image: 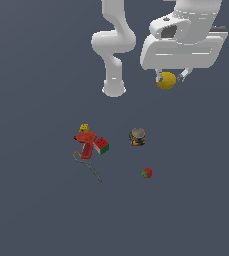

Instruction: Pick up a designated object from a clutter of objects.

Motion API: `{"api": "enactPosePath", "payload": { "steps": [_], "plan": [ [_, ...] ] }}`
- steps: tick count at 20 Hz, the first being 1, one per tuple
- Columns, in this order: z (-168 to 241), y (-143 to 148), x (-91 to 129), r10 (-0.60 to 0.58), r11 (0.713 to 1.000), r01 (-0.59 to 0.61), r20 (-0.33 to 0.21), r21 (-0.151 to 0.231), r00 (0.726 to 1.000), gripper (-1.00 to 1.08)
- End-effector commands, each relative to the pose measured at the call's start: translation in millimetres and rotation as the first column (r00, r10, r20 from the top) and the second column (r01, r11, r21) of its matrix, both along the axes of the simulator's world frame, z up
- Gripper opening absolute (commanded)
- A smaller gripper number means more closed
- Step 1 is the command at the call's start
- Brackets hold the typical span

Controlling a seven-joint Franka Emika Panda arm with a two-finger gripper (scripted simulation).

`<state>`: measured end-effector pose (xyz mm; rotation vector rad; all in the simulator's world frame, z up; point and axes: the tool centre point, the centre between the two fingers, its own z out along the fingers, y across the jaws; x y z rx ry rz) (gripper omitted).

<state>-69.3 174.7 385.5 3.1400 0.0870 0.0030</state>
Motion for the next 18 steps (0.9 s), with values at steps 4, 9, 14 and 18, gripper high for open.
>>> {"api": "enactPosePath", "payload": {
  "steps": [4, 9, 14, 18],
  "plan": [
    [12.3, 6.6, 2.3, -0.001, 1.000, 0.001, -0.002, 0.000, 1.000, -1.00],
    [12.2, 6.7, 2.7, 0.000, 1.000, 0.000, -0.002, 0.000, 1.000, -1.00],
    [17.4, 6.0, 7.3, 0.000, 1.000, 0.000, -0.002, 0.000, 1.000, -1.00],
    [25.2, 4.7, 14.1, 0.000, 1.000, 0.000, -0.002, 0.000, 1.000, -1.00]
  ]
}}
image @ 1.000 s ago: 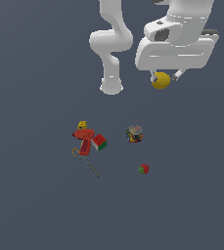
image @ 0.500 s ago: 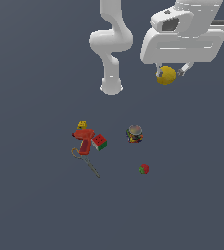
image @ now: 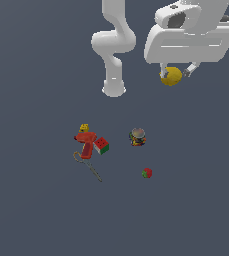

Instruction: Pick up a designated object from a clutter of objects.

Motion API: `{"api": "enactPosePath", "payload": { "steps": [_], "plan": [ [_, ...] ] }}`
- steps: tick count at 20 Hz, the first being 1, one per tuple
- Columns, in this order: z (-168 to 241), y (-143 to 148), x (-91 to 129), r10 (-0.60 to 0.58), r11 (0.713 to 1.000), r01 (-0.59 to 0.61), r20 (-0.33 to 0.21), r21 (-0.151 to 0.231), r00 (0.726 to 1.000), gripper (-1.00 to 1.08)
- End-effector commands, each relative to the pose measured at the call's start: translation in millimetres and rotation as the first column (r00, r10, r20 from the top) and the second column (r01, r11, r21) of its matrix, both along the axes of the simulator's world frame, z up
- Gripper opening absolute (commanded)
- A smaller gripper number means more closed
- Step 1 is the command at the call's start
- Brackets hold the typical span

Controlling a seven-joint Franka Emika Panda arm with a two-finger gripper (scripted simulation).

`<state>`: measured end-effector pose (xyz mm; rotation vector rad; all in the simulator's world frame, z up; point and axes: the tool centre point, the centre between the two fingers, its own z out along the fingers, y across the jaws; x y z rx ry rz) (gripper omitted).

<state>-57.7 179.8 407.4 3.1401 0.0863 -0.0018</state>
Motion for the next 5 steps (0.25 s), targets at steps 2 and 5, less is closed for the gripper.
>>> {"api": "enactPosePath", "payload": {
  "steps": [2, 5],
  "plan": [
    [5.7, -0.9, 4.6, 0.000, 1.000, 0.000, 0.001, 0.000, 1.000, -1.00],
    [7.0, -1.2, 5.8, 0.000, 1.000, 0.000, 0.001, 0.000, 1.000, -1.00]
  ]
}}
